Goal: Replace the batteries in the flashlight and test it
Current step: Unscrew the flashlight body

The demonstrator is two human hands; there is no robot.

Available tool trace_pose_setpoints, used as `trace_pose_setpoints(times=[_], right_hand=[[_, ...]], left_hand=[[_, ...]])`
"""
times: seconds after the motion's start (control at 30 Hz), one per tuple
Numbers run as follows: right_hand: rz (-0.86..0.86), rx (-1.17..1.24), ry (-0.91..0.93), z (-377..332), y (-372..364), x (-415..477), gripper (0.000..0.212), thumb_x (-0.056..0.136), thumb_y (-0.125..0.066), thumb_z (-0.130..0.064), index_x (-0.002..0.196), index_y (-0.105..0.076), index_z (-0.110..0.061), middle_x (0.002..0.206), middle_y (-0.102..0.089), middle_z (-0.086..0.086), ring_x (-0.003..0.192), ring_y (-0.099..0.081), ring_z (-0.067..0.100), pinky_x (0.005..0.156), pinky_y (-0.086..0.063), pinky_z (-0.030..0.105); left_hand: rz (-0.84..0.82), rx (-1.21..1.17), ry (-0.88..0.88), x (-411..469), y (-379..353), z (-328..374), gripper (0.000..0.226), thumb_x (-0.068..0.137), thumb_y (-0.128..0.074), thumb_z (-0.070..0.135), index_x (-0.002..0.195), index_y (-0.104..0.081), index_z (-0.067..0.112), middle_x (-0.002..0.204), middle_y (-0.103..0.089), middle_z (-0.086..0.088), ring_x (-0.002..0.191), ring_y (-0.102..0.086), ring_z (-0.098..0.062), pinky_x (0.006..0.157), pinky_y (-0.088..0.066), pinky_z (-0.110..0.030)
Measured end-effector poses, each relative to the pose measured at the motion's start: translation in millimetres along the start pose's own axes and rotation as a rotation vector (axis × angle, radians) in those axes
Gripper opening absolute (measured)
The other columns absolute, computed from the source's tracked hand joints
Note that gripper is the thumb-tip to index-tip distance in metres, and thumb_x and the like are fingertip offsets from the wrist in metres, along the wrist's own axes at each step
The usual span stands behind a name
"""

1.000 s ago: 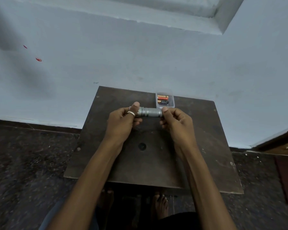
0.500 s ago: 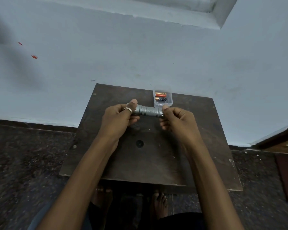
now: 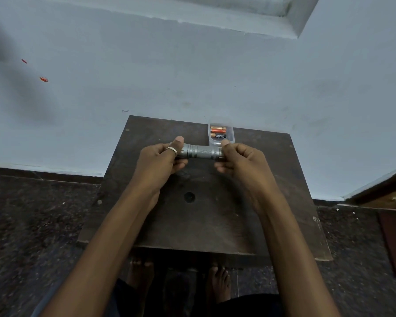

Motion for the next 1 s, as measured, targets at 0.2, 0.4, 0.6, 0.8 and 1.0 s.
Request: trace_pose_setpoints(times=[0.2, 0.4, 0.6, 0.8, 1.0], right_hand=[[0.012, -0.085, 0.053, -4.9, 2.1, 2.4, 0.020, 0.099, -0.064, -0.021, 0.098, -0.075, -0.004, 0.080, -0.074, 0.005, 0.070, -0.068, 0.007, 0.068, -0.058, 0.017], [-0.069, 0.007, 0.113, -12.7, 2.4, 2.1, 0.027, 0.084, -0.072, 0.009, 0.105, -0.075, -0.009, 0.094, -0.078, 0.004, 0.085, -0.072, 0.008, 0.078, -0.056, 0.017], [-0.035, 0.010, 0.034, -1.7, 4.9, 4.7, 0.027, 0.097, -0.067, -0.029, 0.100, -0.075, -0.004, 0.090, -0.078, 0.012, 0.080, -0.074, 0.015, 0.070, -0.059, 0.020], [-0.054, -0.064, 0.077, -3.9, 4.4, 7.7, 0.019, 0.097, -0.067, -0.019, 0.102, -0.075, -0.003, 0.082, -0.075, 0.006, 0.076, -0.071, 0.013, 0.073, -0.058, 0.021], [-0.090, -0.061, 0.118, -12.6, 3.2, 5.5, 0.027, 0.085, -0.071, 0.009, 0.106, -0.074, -0.007, 0.092, -0.078, -0.001, 0.084, -0.072, 0.002, 0.076, -0.054, 0.014]], left_hand=[[-0.002, 0.014, -0.010, -1.8, -2.0, 0.7, 0.030, 0.091, -0.067, 0.041, 0.091, -0.075, 0.013, 0.075, -0.077, 0.002, 0.073, -0.072, -0.010, 0.071, -0.059, -0.022], [0.004, -0.011, 0.006, 0.2, 0.6, -1.1, 0.029, 0.091, -0.067, 0.041, 0.088, -0.075, 0.012, 0.071, -0.075, 0.003, 0.072, -0.070, -0.010, 0.069, -0.058, -0.022], [-0.007, -0.040, 0.018, 0.2, -0.1, -0.3, 0.029, 0.091, -0.067, 0.039, 0.089, -0.075, 0.012, 0.072, -0.075, 0.002, 0.071, -0.071, -0.009, 0.063, -0.055, -0.017], [-0.004, -0.034, 0.015, -0.3, 2.3, 0.0, 0.028, 0.091, -0.067, 0.040, 0.088, -0.075, 0.013, 0.073, -0.075, 0.002, 0.072, -0.071, -0.008, 0.066, -0.056, -0.018], [0.006, -0.028, 0.017, -1.1, 4.3, 1.0, 0.027, 0.091, -0.067, 0.039, 0.089, -0.075, 0.013, 0.078, -0.076, 0.000, 0.072, -0.071, -0.008, 0.065, -0.056, -0.018]])
Point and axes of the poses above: each hand's wrist, its own x-axis towards the middle knuckle, its own y-axis out of the back of the hand, z = x × y, the point moved 9 cm from there along x, towards the middle knuckle
